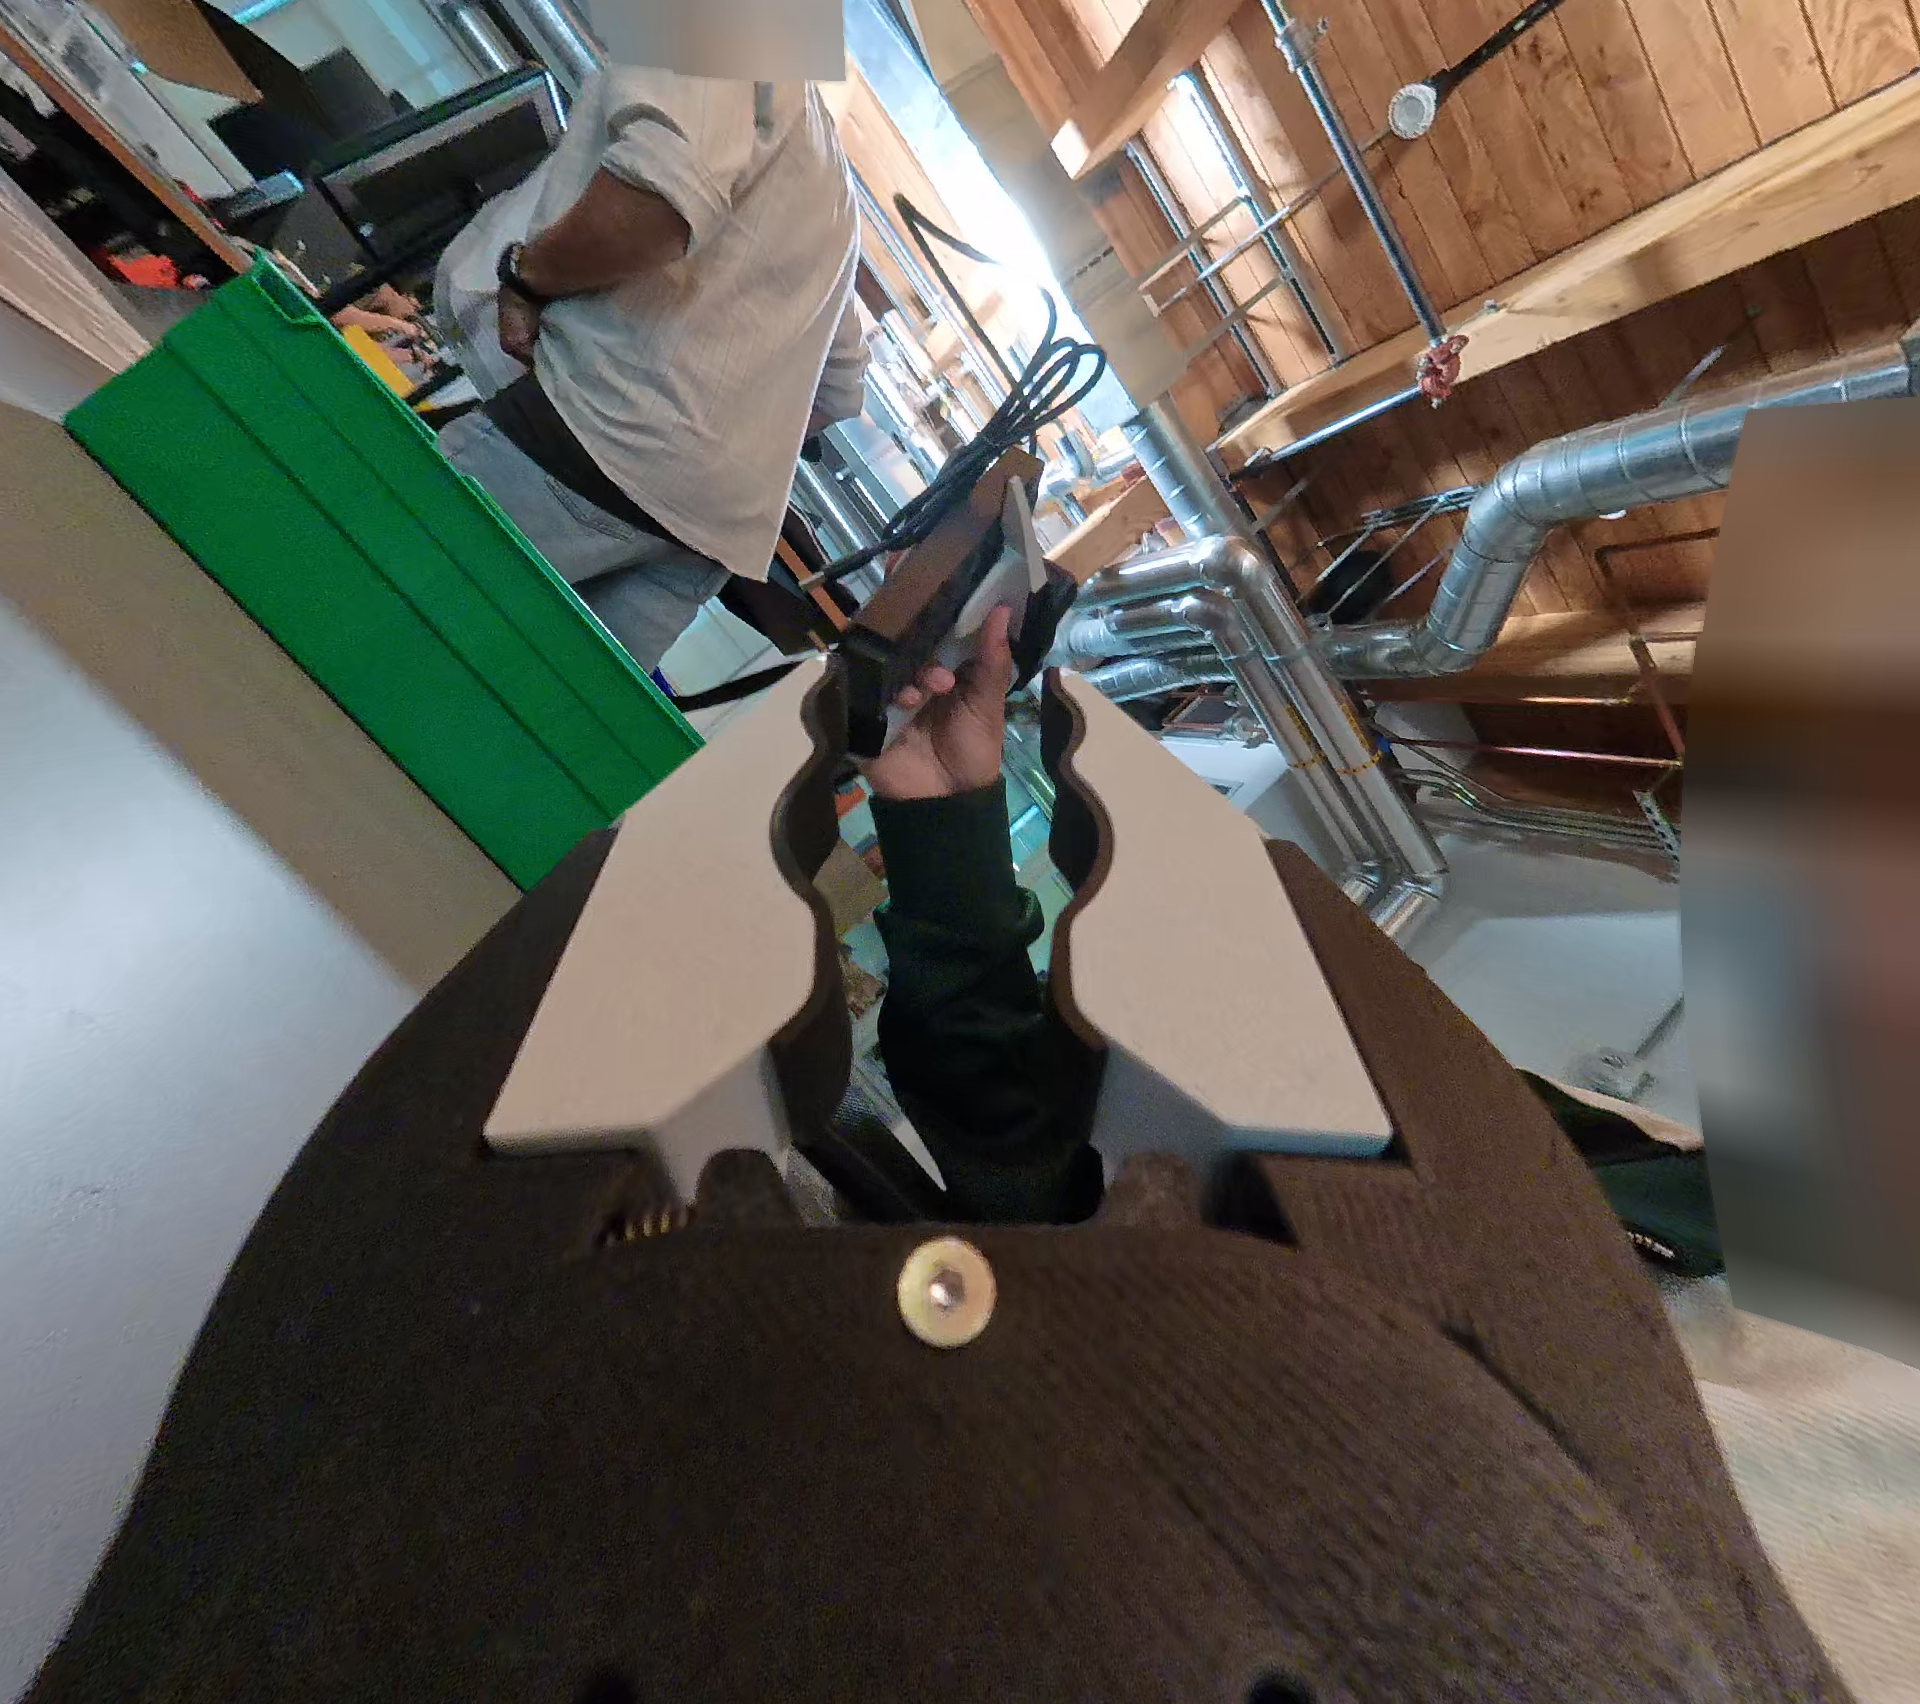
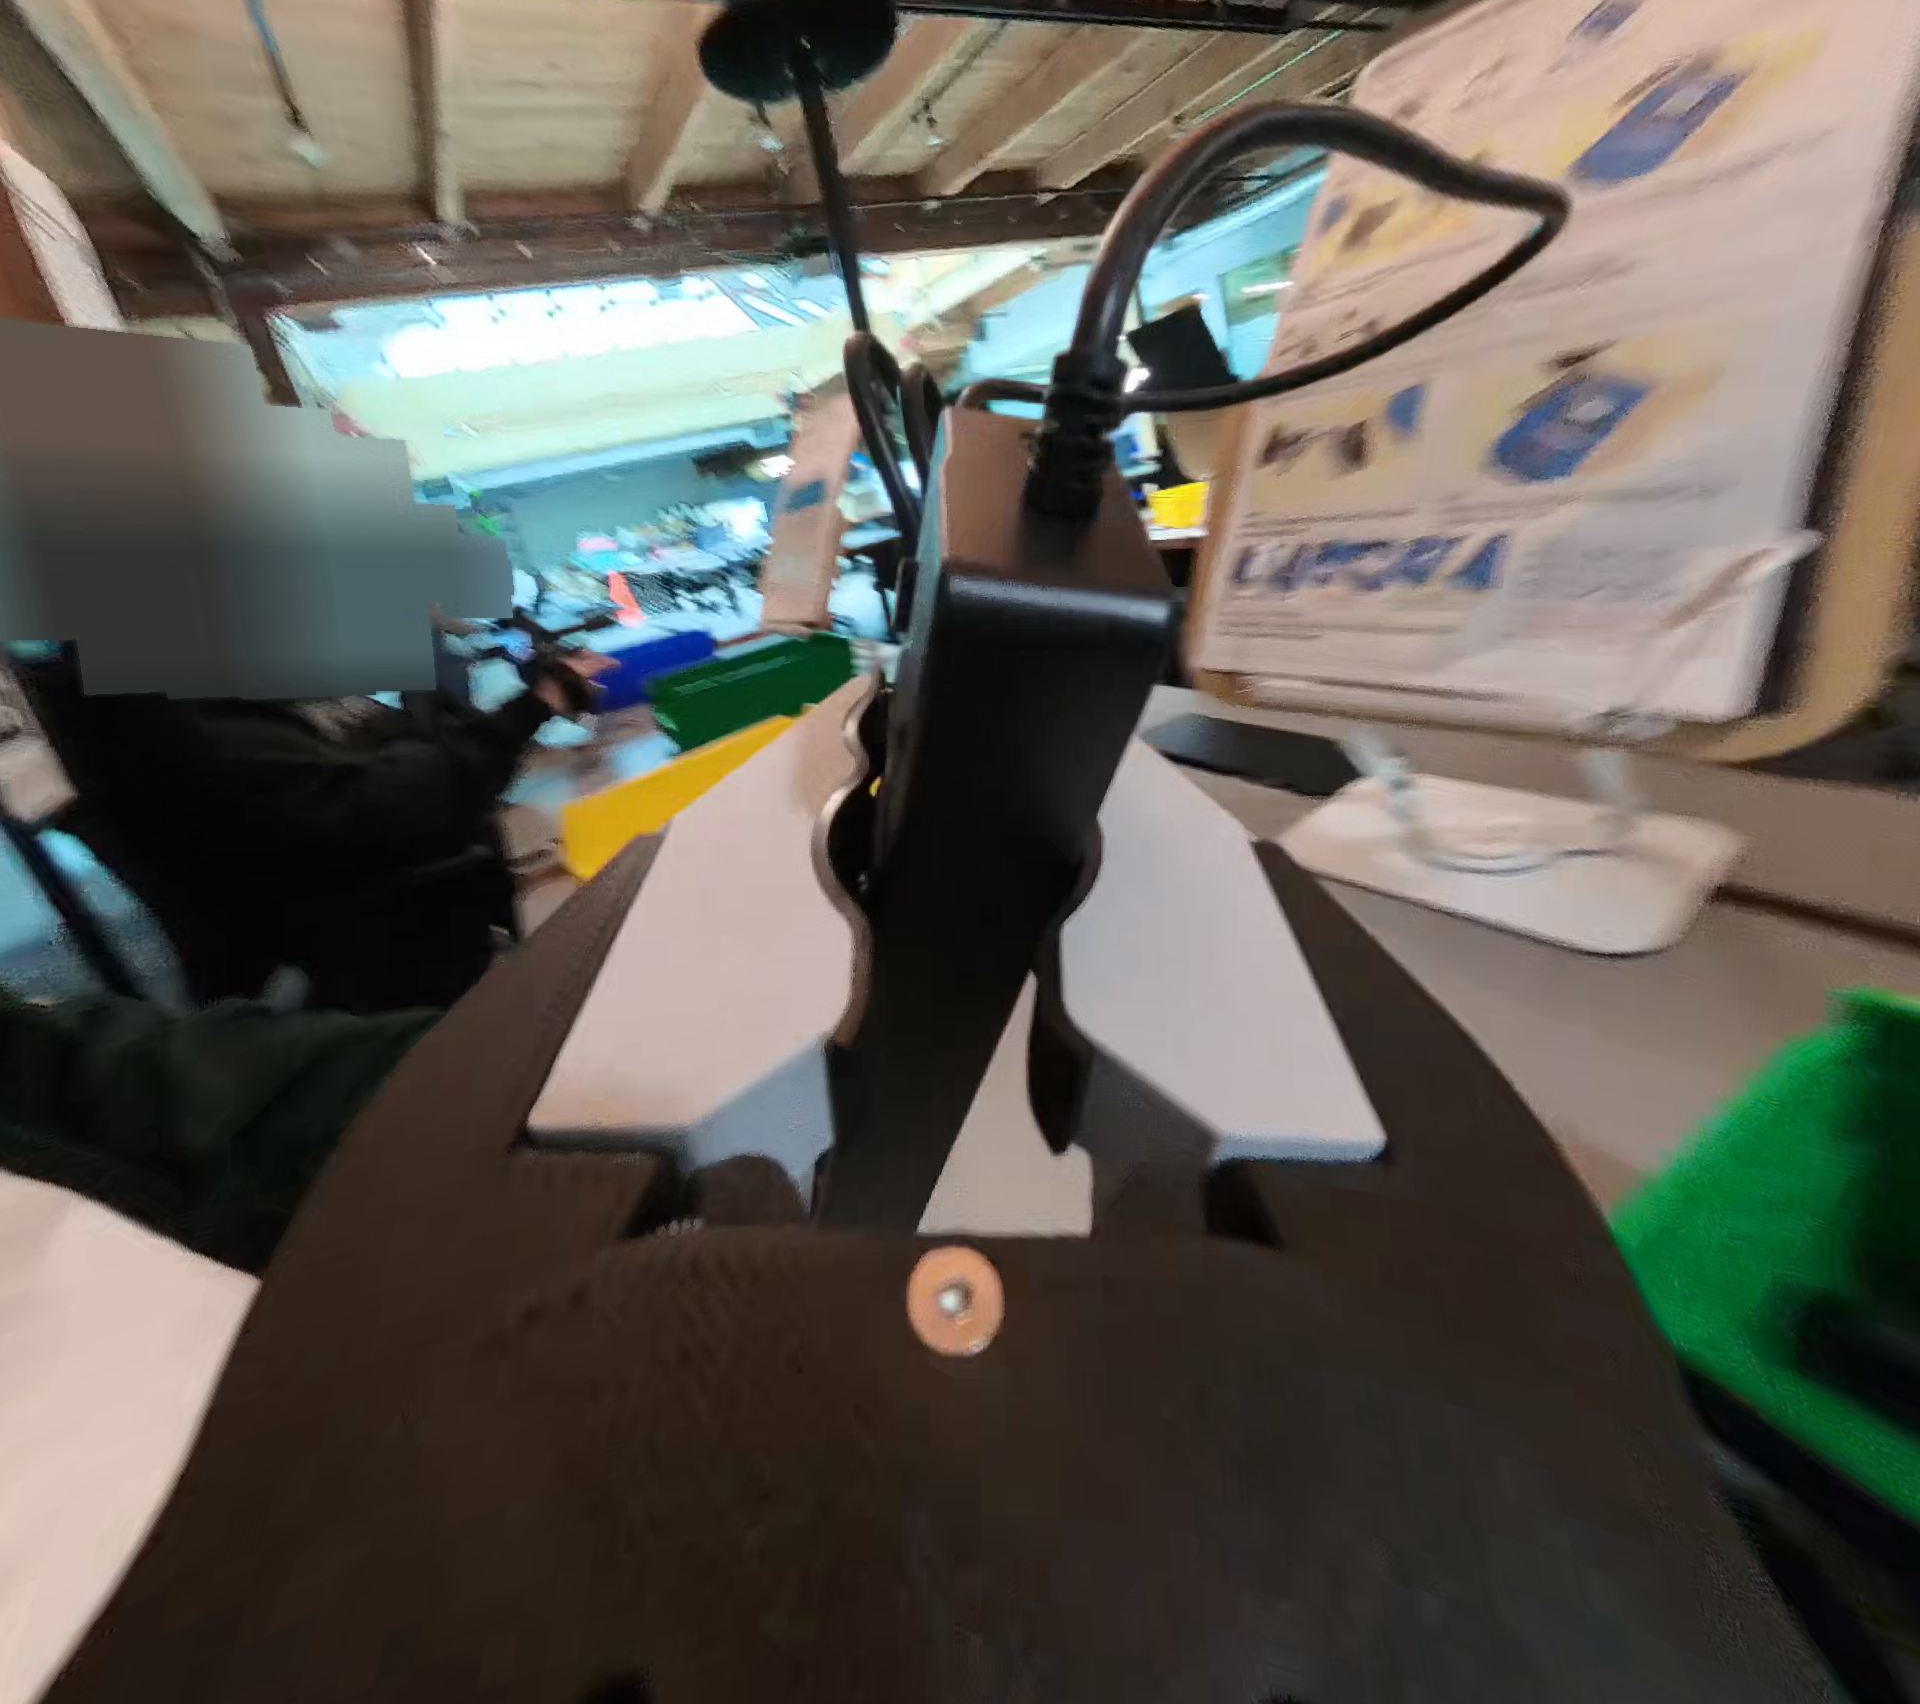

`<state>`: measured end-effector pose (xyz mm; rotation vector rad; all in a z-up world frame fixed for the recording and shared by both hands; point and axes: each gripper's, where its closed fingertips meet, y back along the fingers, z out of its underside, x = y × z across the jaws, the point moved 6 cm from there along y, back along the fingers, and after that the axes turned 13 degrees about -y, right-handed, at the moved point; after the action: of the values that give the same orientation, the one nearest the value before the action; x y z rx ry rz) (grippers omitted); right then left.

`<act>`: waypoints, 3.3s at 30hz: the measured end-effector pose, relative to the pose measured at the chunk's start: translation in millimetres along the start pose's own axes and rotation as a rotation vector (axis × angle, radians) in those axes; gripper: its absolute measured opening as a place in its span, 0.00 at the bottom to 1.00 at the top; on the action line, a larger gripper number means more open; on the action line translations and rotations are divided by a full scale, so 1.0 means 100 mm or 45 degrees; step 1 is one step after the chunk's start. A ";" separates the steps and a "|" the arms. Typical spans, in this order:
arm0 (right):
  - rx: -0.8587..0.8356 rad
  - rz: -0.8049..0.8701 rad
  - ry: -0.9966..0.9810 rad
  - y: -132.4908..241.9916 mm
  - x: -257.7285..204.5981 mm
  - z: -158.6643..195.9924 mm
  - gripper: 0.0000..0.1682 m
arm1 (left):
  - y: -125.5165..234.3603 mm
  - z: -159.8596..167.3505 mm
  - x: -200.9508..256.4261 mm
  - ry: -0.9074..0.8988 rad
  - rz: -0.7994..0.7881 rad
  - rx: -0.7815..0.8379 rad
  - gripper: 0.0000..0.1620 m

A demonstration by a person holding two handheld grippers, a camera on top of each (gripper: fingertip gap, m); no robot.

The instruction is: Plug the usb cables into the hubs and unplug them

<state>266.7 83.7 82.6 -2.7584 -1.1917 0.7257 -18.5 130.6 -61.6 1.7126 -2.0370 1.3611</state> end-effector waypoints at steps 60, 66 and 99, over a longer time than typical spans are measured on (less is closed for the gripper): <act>0.201 1.280 0.633 1.24 0.33 0.72 0.00 | -0.38 0.15 -0.32 -0.304 -0.163 -0.381 0.00; 0.167 1.801 0.799 1.95 0.55 0.61 0.06 | -0.35 0.10 -0.42 -0.585 -0.321 -0.491 0.00; -0.027 1.028 -0.307 0.80 1.84 0.87 0.04 | 0.60 -0.47 0.08 -1.113 -0.964 -0.215 0.19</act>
<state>392.0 144.2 -86.1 -3.2021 -0.0254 1.1079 -91.9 154.1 -61.1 2.8456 -1.3597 0.1946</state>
